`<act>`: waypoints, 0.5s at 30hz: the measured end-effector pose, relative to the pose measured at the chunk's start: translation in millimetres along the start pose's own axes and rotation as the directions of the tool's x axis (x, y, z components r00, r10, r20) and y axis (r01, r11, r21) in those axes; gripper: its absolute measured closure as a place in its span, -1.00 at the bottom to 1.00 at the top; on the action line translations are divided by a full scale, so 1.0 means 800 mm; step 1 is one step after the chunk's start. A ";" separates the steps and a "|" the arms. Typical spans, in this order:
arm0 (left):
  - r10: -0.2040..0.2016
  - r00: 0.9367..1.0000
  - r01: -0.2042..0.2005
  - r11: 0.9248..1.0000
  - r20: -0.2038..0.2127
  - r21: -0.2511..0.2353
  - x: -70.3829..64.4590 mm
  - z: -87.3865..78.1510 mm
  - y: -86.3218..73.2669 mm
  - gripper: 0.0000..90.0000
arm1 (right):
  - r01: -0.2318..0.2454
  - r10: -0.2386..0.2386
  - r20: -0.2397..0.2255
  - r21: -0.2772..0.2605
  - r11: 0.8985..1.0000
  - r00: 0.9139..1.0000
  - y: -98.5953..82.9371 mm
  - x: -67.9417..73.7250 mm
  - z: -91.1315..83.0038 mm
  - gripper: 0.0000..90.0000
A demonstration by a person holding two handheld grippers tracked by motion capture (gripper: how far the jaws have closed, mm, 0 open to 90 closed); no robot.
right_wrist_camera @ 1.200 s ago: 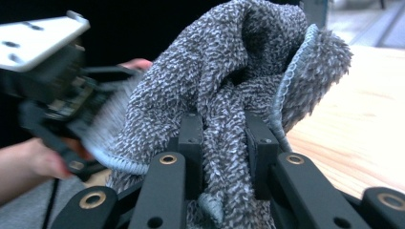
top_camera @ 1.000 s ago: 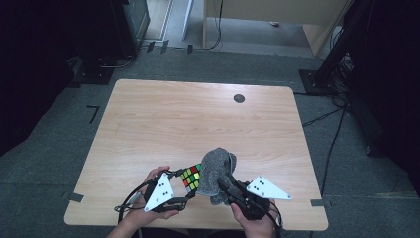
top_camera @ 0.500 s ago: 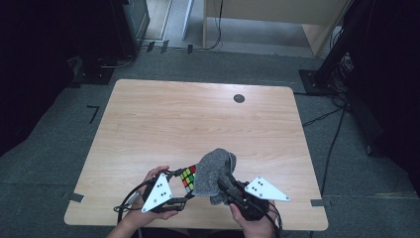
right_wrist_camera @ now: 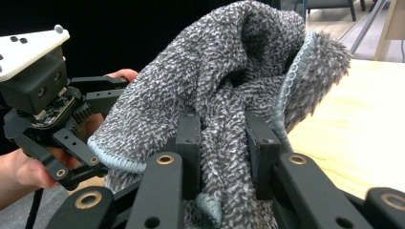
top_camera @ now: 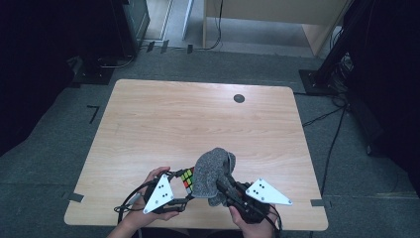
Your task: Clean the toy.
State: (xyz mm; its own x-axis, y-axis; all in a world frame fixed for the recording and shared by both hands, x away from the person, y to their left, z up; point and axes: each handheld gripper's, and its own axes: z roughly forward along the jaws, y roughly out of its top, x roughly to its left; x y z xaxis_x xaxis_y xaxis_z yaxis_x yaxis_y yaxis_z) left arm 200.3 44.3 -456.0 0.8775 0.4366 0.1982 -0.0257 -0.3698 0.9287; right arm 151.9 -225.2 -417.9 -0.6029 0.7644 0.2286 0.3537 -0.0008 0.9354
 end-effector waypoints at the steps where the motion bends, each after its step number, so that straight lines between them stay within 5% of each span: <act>1: 0.000 1.000 0.000 1.000 0.000 0.001 0.000 0.000 0.000 -0.24 | 0.000 0.000 0.001 -0.001 1.000 1.000 0.000 0.000 0.000 0.60; 15: 0.006 1.000 -0.006 1.000 0.021 0.011 -0.003 0.003 -0.001 -0.24 | -0.007 0.006 -0.024 -0.021 1.000 1.000 0.001 0.004 0.000 0.60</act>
State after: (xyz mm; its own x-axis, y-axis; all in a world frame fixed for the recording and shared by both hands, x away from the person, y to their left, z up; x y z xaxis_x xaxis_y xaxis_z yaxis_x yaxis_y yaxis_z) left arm 199.3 41.1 -458.0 0.8874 0.4167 0.1972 -0.0263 -0.3815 0.9240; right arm 150.0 -222.5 -416.3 -0.6176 0.7486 0.2411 0.3429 -0.0196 0.9392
